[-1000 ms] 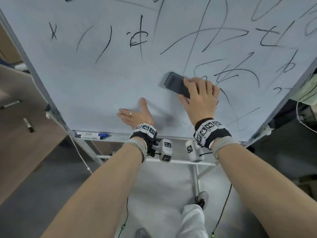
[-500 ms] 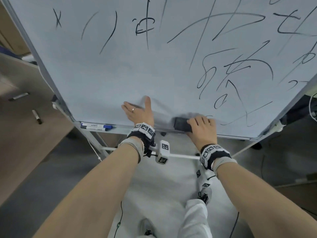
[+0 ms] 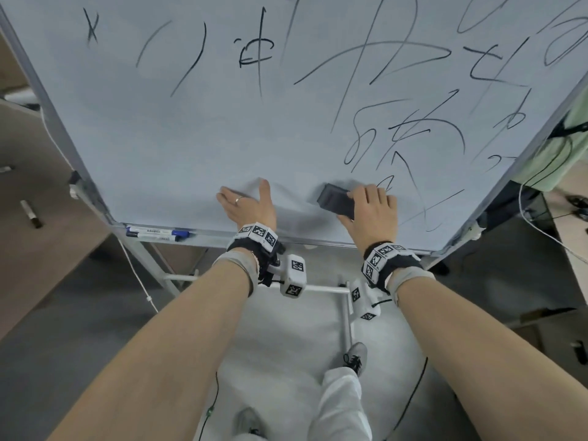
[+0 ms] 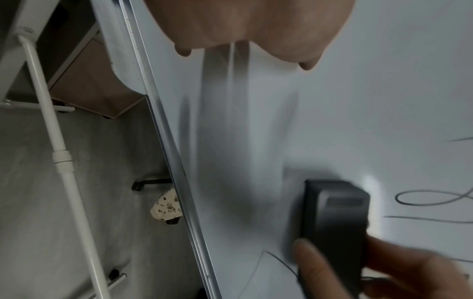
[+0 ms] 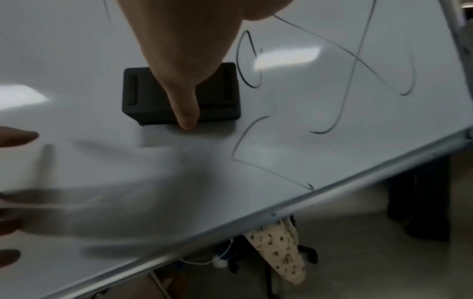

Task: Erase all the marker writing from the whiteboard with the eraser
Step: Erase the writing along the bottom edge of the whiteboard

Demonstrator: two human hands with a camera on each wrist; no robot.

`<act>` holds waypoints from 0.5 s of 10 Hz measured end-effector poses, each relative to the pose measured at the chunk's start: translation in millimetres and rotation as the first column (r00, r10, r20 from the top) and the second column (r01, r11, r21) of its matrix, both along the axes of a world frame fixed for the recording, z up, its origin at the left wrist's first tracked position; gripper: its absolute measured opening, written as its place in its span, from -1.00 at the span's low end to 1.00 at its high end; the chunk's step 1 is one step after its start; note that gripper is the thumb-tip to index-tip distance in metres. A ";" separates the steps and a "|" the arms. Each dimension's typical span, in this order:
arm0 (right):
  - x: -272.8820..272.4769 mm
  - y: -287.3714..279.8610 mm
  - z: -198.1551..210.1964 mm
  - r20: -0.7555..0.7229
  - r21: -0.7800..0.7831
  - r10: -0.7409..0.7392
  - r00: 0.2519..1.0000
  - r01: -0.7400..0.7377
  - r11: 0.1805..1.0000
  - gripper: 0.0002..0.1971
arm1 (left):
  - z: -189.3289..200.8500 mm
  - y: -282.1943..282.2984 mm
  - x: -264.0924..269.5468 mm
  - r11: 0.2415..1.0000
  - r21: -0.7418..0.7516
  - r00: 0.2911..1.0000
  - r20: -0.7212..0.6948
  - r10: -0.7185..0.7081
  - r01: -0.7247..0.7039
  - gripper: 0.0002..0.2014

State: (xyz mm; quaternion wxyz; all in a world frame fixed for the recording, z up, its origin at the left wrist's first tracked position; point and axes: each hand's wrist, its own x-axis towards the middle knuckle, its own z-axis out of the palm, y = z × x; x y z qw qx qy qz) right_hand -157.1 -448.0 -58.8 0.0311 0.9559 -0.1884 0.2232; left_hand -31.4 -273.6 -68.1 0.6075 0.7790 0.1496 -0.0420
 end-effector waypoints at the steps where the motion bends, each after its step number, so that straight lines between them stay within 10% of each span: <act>1: -15.1 -1.4 -13.8 -0.099 0.073 -0.048 0.994 0.056 0.996 -0.48 | -9.8 9.4 -5.7 0.998 -0.060 0.999 -0.052 0.012 -0.015 -0.11; 3: -27.8 -17.8 -3.9 -0.046 0.058 -0.097 0.994 0.099 0.993 -0.50 | -13.7 10.3 -33.0 0.964 -0.170 0.928 -0.348 0.134 -0.203 -0.45; 5: -30.4 -49.7 4.7 0.073 -0.041 0.059 0.996 -0.056 0.998 -0.52 | -45.8 -10.8 -50.1 0.989 -0.036 0.903 -0.404 -0.146 0.144 -0.49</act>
